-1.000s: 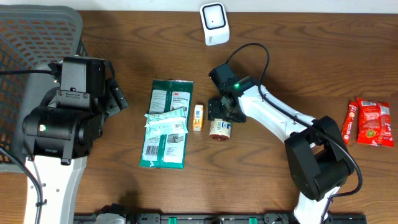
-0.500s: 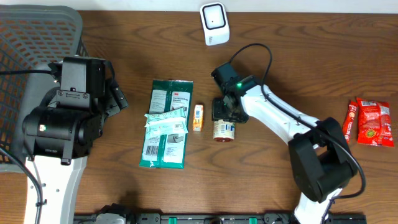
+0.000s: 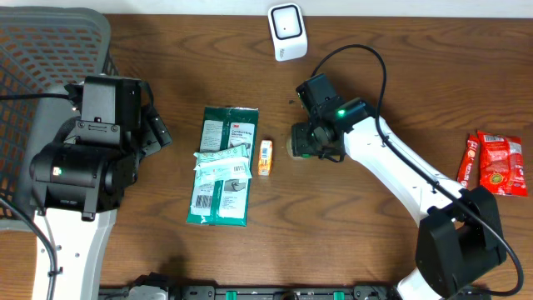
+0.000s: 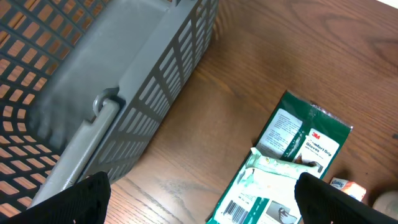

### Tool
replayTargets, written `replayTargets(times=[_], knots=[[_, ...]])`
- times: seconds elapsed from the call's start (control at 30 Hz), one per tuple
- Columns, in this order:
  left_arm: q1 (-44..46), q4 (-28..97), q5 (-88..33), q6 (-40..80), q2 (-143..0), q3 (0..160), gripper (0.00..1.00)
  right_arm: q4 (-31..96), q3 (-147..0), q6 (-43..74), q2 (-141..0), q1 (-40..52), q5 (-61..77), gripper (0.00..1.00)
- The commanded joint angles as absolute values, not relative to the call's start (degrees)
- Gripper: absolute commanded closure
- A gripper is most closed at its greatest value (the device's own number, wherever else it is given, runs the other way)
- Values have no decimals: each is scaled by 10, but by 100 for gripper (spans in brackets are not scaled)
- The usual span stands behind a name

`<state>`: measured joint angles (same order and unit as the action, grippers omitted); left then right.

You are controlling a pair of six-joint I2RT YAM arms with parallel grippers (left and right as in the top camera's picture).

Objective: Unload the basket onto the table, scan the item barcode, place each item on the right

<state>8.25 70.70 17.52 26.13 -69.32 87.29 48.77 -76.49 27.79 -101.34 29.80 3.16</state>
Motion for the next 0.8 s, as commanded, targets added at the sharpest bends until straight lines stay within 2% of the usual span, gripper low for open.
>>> replayTargets(times=[0.0, 0.77], knots=[[80, 709, 185, 262, -692, 876, 5, 494, -763, 248, -1005, 297, 28, 43], [80, 709, 185, 262, -692, 876, 5, 529, -763, 140, -1004, 297, 28, 41]])
